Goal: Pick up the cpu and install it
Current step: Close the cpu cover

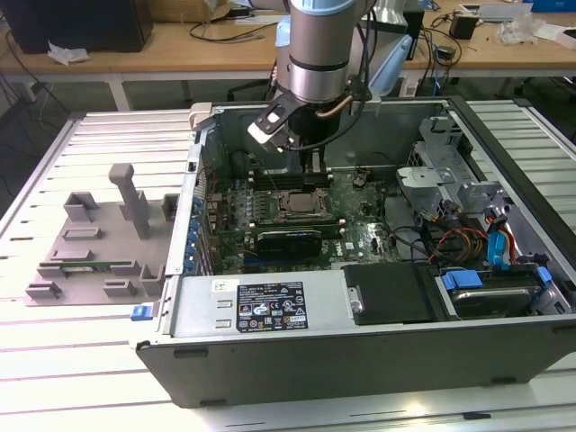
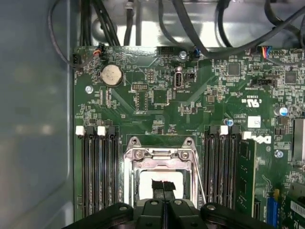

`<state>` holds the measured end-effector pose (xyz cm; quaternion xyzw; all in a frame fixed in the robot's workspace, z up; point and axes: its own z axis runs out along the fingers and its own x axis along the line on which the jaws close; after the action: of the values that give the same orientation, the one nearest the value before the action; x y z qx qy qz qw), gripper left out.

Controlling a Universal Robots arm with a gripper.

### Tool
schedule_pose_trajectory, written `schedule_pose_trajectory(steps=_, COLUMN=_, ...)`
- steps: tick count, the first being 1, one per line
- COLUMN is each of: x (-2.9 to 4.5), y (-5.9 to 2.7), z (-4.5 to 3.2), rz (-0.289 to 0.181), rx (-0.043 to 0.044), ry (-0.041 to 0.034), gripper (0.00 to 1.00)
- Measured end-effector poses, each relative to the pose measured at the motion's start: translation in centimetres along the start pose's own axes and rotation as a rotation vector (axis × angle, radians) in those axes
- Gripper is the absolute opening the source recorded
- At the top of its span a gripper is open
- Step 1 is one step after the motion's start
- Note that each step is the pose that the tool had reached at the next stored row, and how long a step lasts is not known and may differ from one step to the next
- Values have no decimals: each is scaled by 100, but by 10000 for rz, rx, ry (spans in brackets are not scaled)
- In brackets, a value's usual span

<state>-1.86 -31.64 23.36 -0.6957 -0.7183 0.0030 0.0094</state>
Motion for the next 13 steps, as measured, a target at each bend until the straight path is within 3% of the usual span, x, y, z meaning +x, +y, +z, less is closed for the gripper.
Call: schedule_pose_trajectory(steps=13, x=0, y=0, z=3, rz=-3401, rx=31, ry=-59, gripper=11)
